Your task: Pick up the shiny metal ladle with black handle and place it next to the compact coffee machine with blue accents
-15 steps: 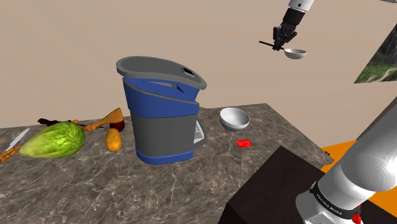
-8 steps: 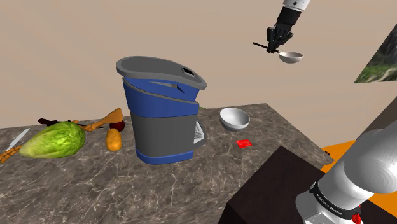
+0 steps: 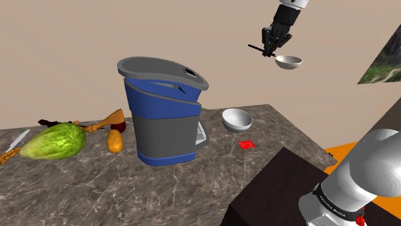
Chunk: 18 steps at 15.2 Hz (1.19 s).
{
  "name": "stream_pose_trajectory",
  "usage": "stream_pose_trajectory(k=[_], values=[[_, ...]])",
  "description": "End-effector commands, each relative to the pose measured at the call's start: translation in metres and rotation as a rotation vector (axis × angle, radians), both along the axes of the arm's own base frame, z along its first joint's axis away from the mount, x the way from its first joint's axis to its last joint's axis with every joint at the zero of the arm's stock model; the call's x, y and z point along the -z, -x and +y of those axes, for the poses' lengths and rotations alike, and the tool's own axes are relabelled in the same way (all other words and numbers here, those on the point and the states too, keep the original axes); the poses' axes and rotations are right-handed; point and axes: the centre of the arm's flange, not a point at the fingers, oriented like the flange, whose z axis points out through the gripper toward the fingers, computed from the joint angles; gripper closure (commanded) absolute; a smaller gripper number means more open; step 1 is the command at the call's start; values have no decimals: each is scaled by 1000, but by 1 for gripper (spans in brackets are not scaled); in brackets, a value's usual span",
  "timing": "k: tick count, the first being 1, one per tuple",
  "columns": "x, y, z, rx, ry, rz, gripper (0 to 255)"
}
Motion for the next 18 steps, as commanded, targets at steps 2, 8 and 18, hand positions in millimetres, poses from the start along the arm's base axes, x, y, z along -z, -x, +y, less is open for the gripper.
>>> stream_pose_trajectory(k=[2,8,18], values=[[1,9,40,2,1,1,255],[0,25,118,2,1,1,255],[16,45,220,2,1,1,255]])
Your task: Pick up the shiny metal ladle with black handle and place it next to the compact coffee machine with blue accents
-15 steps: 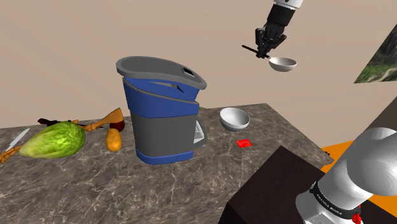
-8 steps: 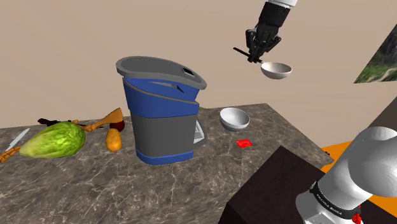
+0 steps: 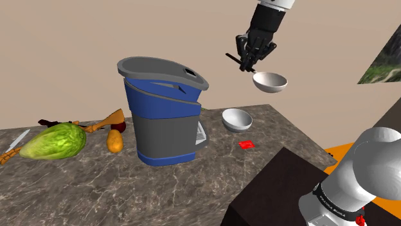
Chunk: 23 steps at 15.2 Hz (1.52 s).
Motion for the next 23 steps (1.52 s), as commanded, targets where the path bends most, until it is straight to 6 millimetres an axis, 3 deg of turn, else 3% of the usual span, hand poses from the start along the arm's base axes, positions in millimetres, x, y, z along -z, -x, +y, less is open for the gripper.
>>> stream_pose_trajectory(k=[1,23], values=[[10,1,1,1,0,0,255],[126,1,1,1,0,0,255]])
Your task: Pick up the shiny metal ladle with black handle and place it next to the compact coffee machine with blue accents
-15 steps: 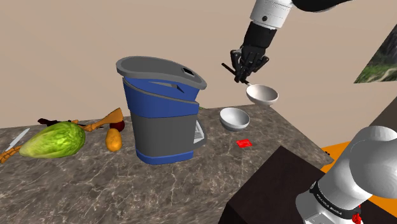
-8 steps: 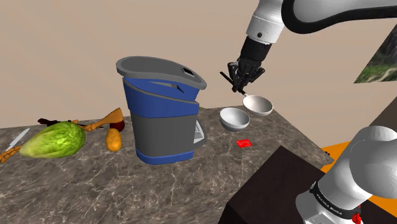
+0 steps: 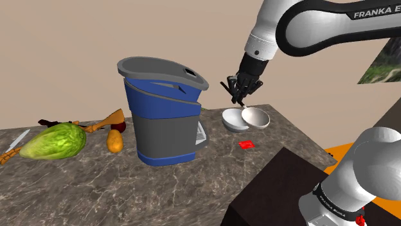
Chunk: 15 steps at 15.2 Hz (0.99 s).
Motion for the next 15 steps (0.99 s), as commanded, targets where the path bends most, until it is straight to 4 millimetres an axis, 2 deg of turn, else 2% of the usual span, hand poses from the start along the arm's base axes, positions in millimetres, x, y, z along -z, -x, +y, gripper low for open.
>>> stream_pose_trajectory(k=[1,15], values=[[10,1,1,0,0,-1,255],[84,1,1,0,0,-1,255]])
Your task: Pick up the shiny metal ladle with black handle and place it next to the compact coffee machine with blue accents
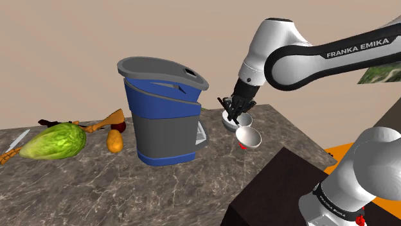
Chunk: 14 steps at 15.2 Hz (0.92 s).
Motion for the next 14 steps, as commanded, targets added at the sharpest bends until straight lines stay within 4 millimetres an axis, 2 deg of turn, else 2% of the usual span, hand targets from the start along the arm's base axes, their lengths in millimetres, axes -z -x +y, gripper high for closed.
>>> stream_pose_trajectory(k=[1,14], values=[[10,-1,0,0,0,-1,255],[79,-1,0,0,0,-1,255]])
